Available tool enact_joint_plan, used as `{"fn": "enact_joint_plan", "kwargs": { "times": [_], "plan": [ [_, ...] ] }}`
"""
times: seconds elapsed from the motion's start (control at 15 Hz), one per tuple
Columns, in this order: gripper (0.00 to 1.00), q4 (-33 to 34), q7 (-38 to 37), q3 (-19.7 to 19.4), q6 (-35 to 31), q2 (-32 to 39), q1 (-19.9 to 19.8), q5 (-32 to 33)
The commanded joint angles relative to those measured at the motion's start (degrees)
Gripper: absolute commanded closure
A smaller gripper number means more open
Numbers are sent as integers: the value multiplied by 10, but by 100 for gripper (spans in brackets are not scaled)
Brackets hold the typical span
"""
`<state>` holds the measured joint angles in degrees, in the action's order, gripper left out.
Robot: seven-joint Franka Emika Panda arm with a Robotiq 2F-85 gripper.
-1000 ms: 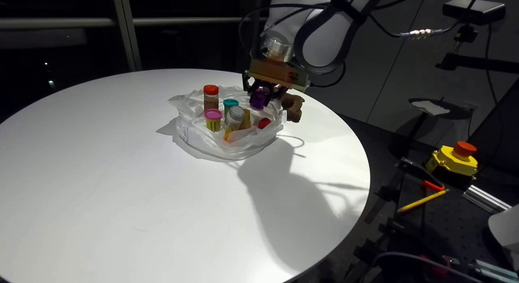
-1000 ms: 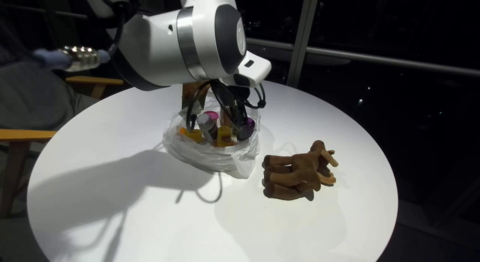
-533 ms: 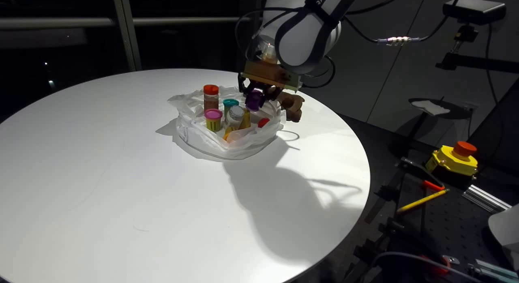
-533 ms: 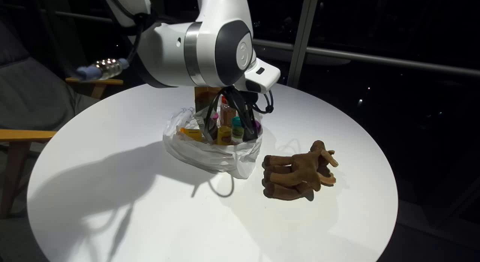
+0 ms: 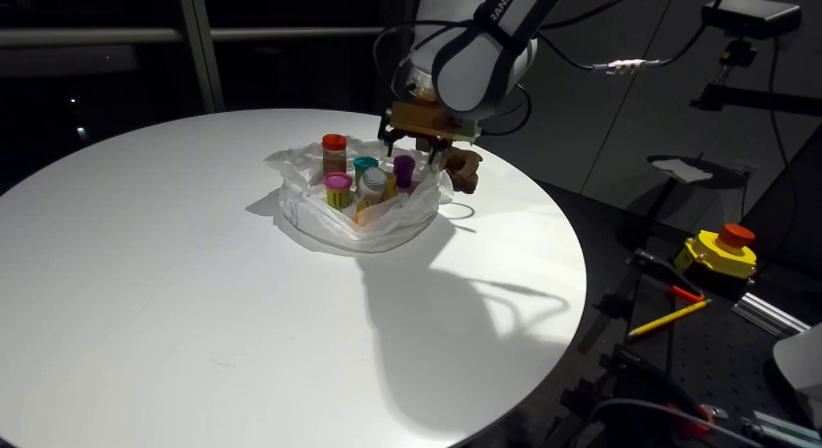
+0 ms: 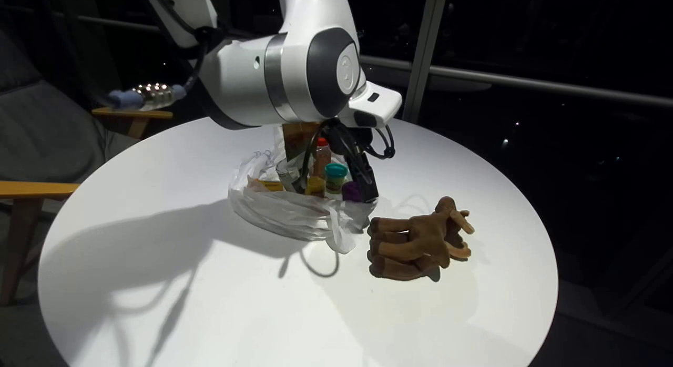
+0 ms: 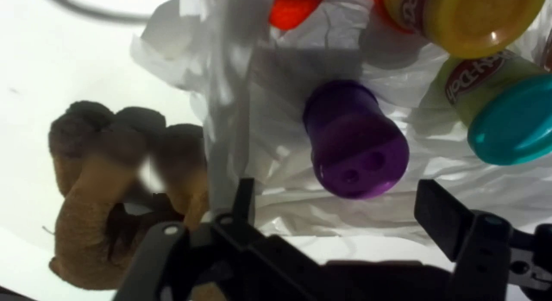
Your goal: Pick up the objects from the table and put them on the plastic
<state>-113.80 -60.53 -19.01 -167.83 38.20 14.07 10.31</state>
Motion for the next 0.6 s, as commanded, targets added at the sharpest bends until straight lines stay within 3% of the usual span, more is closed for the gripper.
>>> {"fn": "enact_joint_plan", "kwargs": {
  "times": [0.0, 0.33, 0.53],
  "plan": [
    [0, -52, -7, -68, -12, -59, 62, 2],
    [0, -150, -11, -163, -14, -153, 144, 54],
    [0, -194, -14, -220, -8, -188, 181, 118]
  ]
}}
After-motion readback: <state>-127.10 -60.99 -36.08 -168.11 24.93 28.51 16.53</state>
